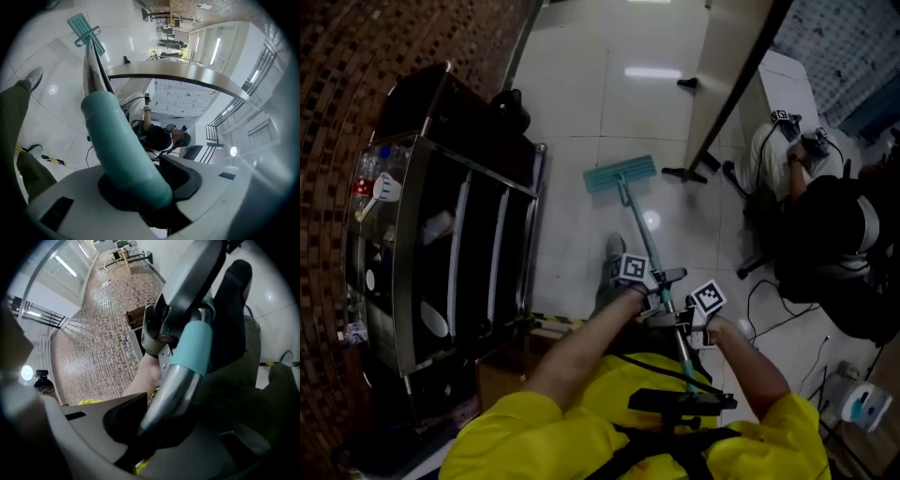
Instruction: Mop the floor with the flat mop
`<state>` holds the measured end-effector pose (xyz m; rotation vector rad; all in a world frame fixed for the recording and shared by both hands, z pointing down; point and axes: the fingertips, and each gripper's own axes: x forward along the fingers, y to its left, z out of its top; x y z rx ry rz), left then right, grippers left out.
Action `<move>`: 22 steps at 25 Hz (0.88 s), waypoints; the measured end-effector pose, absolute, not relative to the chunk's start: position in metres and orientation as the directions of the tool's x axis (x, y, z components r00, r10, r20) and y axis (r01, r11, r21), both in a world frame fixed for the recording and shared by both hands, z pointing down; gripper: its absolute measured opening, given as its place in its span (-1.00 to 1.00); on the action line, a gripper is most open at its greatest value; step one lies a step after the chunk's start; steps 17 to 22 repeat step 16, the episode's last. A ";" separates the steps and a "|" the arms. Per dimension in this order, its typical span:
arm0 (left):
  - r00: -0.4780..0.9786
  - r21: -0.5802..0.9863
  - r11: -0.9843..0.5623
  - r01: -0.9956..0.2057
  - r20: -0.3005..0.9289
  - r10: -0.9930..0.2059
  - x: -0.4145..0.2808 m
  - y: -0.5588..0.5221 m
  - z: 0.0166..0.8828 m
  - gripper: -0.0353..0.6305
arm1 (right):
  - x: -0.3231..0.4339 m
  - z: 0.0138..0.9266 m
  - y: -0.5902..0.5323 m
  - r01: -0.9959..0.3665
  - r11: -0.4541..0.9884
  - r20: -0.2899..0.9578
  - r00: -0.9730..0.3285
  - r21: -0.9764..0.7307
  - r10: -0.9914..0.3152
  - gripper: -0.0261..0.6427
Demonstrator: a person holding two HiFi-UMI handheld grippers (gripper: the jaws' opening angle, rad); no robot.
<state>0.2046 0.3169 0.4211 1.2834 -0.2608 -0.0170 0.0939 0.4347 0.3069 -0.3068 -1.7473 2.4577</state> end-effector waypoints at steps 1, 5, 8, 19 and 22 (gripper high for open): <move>0.970 0.951 0.280 -0.133 0.183 -0.161 0.207 0.323 0.413 -0.47 | 0.097 0.301 0.442 0.024 -0.320 -0.096 -0.973 -0.947 0.210 -0.77; 0.971 0.963 0.239 -0.124 0.167 -0.169 0.210 0.337 0.388 -0.47 | 0.098 0.277 0.462 0.038 -0.278 -0.102 -0.970 -0.960 0.220 -0.77; 0.968 0.964 0.236 -0.126 0.172 -0.183 0.206 0.349 0.375 -0.47 | 0.097 0.263 0.473 0.056 -0.288 -0.120 -0.970 -0.956 0.211 -0.77; 0.967 0.958 0.254 -0.134 0.183 -0.178 0.208 0.382 0.369 -0.46 | 0.101 0.257 0.504 0.047 -0.279 -0.114 -0.967 -0.959 0.227 -0.76; 0.967 0.958 0.254 -0.134 0.183 -0.178 0.208 0.382 0.369 -0.46 | 0.101 0.257 0.504 0.047 -0.279 -0.114 -0.967 -0.959 0.227 -0.76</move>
